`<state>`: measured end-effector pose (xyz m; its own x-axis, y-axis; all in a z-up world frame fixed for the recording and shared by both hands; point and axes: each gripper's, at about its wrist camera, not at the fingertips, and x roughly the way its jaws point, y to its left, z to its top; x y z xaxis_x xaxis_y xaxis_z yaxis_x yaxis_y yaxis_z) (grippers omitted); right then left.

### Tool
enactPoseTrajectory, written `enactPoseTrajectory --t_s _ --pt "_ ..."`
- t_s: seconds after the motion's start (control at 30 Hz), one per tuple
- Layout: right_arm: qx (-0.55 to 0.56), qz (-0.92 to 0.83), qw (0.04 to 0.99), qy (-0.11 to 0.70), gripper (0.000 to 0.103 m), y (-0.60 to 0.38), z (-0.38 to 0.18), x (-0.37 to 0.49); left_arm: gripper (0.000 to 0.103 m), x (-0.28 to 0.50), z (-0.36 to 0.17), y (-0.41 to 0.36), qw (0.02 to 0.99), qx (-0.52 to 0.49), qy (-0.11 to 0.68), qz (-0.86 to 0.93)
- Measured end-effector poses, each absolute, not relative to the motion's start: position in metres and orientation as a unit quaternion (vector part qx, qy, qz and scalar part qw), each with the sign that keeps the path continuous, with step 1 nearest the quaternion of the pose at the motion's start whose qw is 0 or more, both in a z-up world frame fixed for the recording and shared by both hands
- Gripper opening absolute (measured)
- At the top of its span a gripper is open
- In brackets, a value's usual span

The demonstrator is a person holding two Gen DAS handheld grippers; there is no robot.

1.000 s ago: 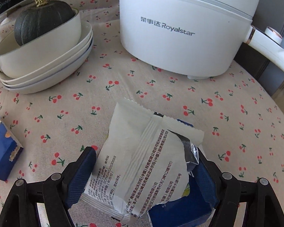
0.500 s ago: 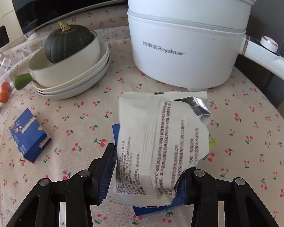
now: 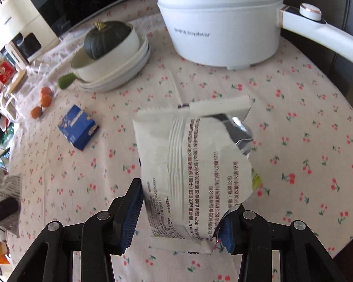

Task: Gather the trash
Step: 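Hold the white wrapper in the left tool while the right tool grasps another white wrapper, then carry both white wrappers over the bin and open both tools to drop them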

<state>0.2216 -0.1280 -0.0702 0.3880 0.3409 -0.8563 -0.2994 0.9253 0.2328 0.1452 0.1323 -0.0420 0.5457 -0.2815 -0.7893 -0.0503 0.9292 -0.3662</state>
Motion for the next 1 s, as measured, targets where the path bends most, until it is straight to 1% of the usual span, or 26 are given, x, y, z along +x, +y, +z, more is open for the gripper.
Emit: enactPoseTrajectory --t_s 0.03,0.07,0.23,0.3,0.37,0.47,0.63,0.7,0.77,0.83,0.9,1.0 --pt "0.014 0.186 0.832 0.522 0.065 -0.128 -0.075 0.219 0.046 0.145 -0.042 0.130 0.861 -0.174 0.472 -0.069" --pt "0.011 0.182 0.831 0.525 0.066 -0.130 -0.078 0.218 0.046 0.144 -0.042 0.128 0.861 -0.172 0.473 -0.070" --pt "0.010 0.161 0.829 0.535 0.067 -0.134 -0.090 0.221 0.046 0.142 -0.041 0.124 0.861 -0.172 0.472 -0.077" --pt "0.023 0.157 0.828 0.538 0.071 -0.134 -0.090 0.225 0.046 0.142 -0.041 0.125 0.862 -0.170 0.472 -0.077" --pt "0.035 0.154 0.830 0.535 0.082 -0.133 -0.088 0.227 0.046 0.143 -0.041 0.128 0.861 -0.171 0.473 -0.074" --pt "0.030 0.149 0.832 0.533 0.083 -0.122 -0.088 0.232 0.046 0.146 -0.043 0.132 0.860 -0.175 0.475 -0.068" --pt "0.002 0.131 0.829 0.544 0.083 -0.104 -0.104 0.240 0.046 0.148 -0.045 0.135 0.858 -0.179 0.477 -0.066" --pt "0.008 0.127 0.829 0.545 0.081 -0.106 -0.108 0.242 0.046 0.148 -0.045 0.134 0.858 -0.179 0.478 -0.067" --pt "0.020 0.132 0.828 0.544 0.066 -0.111 -0.108 0.242 0.046 0.148 -0.045 0.132 0.858 -0.177 0.477 -0.069" --pt "0.029 0.140 0.829 0.541 0.062 -0.118 -0.103 0.241 0.046 0.148 -0.045 0.130 0.858 -0.174 0.478 -0.070" --pt "0.020 0.145 0.833 0.534 0.056 -0.123 -0.096 0.238 0.046 0.149 -0.045 0.127 0.858 -0.171 0.479 -0.072" --pt "0.010 0.145 0.838 0.526 0.053 -0.133 -0.085 0.232 0.046 0.149 -0.045 0.121 0.858 -0.166 0.481 -0.075"
